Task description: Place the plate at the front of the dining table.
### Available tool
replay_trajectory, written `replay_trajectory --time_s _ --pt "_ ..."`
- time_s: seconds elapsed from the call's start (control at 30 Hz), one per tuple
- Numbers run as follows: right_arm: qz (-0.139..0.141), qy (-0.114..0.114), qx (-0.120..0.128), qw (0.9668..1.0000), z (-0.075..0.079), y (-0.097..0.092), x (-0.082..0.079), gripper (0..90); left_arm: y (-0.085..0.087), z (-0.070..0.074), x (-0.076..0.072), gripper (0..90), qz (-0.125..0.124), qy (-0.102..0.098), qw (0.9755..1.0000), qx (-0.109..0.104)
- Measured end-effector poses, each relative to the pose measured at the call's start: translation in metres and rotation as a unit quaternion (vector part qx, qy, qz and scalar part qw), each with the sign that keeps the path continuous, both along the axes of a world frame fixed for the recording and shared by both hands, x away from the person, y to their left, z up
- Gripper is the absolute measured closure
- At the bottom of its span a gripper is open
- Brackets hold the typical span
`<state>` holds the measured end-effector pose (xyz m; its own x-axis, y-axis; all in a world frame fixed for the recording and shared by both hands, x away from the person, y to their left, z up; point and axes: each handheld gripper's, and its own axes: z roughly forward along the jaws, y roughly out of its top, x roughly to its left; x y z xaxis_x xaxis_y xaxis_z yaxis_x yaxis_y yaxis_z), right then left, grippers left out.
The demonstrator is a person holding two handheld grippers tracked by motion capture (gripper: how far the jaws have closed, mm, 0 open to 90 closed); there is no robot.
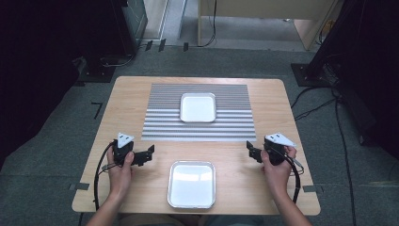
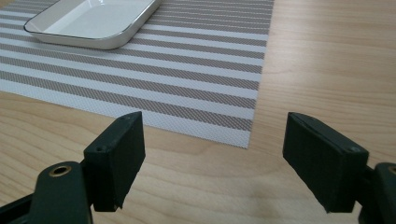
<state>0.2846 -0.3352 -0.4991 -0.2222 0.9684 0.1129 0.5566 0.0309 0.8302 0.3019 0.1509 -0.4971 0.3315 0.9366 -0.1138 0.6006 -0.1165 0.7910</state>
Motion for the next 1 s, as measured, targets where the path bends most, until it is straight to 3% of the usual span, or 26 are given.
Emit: replay_trajectory --time_s 0.53,1.0 --pt "-0.028 0.006 0.011 0.9995 -0.004 -0.030 -0.028 21.9 0.035 -0.006 -0.026 1.9 0.008 0.003 0.9999 0.005" --pt "-0.048 0.019 0.006 0.9986 -0.009 -0.061 -0.055 21.4 0.063 -0.014 -0.045 1.9 0.017 0.013 0.9996 0.019"
